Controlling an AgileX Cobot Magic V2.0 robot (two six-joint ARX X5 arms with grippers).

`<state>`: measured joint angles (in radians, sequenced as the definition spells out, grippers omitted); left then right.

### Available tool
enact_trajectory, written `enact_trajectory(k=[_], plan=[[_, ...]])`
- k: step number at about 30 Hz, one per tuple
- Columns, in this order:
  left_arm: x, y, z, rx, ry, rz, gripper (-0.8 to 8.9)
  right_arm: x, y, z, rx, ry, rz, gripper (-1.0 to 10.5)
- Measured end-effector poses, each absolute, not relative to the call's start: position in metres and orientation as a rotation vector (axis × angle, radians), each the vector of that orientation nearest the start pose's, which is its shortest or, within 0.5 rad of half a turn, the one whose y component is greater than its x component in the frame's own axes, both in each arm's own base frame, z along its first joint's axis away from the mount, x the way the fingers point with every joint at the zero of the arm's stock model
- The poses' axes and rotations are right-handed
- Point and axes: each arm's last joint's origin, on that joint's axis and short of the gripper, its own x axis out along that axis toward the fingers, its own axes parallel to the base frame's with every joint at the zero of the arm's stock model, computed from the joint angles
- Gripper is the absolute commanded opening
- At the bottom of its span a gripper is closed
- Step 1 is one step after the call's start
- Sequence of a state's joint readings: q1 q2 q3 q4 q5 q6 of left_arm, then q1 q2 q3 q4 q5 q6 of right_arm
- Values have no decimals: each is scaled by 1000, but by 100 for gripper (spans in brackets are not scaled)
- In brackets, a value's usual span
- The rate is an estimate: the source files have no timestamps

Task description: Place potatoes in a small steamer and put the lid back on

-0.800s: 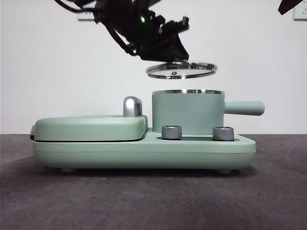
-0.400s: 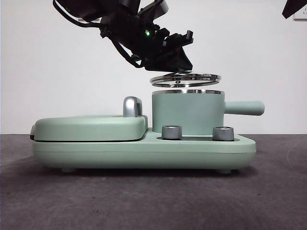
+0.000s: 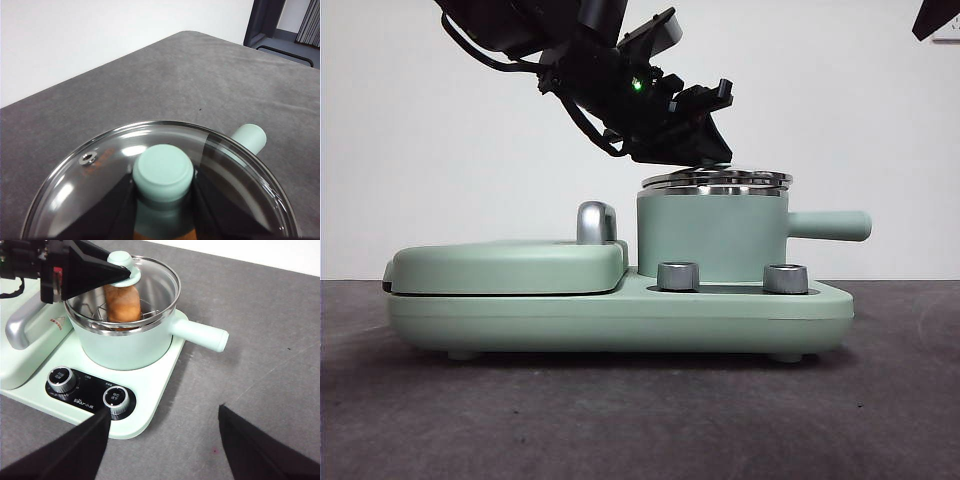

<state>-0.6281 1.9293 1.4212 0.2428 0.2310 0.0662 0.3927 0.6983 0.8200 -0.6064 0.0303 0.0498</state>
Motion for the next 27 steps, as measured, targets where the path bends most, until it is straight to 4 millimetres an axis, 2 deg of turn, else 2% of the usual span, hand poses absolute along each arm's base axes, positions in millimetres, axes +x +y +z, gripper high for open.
enact_trajectory(k=[27], plan=[[357, -272, 260, 181, 228, -873, 12, 128, 52, 316, -56, 508, 341, 331]])
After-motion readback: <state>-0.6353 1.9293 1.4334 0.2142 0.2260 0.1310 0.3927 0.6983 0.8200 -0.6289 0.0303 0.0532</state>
